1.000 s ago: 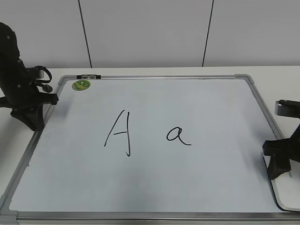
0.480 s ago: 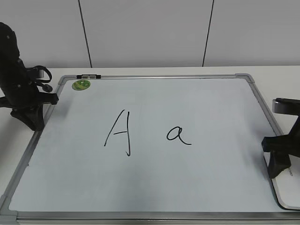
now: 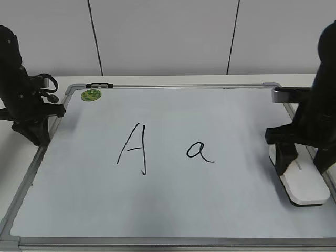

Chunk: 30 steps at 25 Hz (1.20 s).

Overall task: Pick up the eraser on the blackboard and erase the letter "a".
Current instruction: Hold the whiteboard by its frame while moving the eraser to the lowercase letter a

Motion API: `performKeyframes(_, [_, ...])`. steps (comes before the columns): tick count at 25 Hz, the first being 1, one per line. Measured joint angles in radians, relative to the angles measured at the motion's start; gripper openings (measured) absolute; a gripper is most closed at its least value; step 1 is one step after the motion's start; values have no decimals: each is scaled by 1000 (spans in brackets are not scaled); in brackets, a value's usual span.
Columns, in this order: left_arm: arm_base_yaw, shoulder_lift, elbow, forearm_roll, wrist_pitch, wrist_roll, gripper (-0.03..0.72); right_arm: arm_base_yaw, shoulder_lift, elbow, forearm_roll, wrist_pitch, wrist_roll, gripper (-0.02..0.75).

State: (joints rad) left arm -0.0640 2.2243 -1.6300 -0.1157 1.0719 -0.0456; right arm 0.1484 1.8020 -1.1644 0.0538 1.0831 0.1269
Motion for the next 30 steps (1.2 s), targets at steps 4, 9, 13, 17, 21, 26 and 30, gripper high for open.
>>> performKeyframes(4, [0,0,0,0,0,0,99,62,77,-115,-7,48,0,525])
performKeyframes(9, [0,0,0,0,0,0,102,119,200,-288,-7,108,0,525])
performKeyframes(13, [0,0,0,0,0,0,104,140,288,-415,-7,114,0,525])
performKeyframes(17, [0,0,0,0,0,0,104,172,368,-529,-7,122,0,525])
performKeyframes(21, [0,0,-1,0,0,0,104,212,426,-604,-10,130,0,525])
performKeyframes(26, [0,0,-1,0,0,0,105,221,450,-634,-3,151,-7,525])
performKeyframes(30, [0,0,-1,0,-1,0,105,221,458,-640,38,156,-34,525])
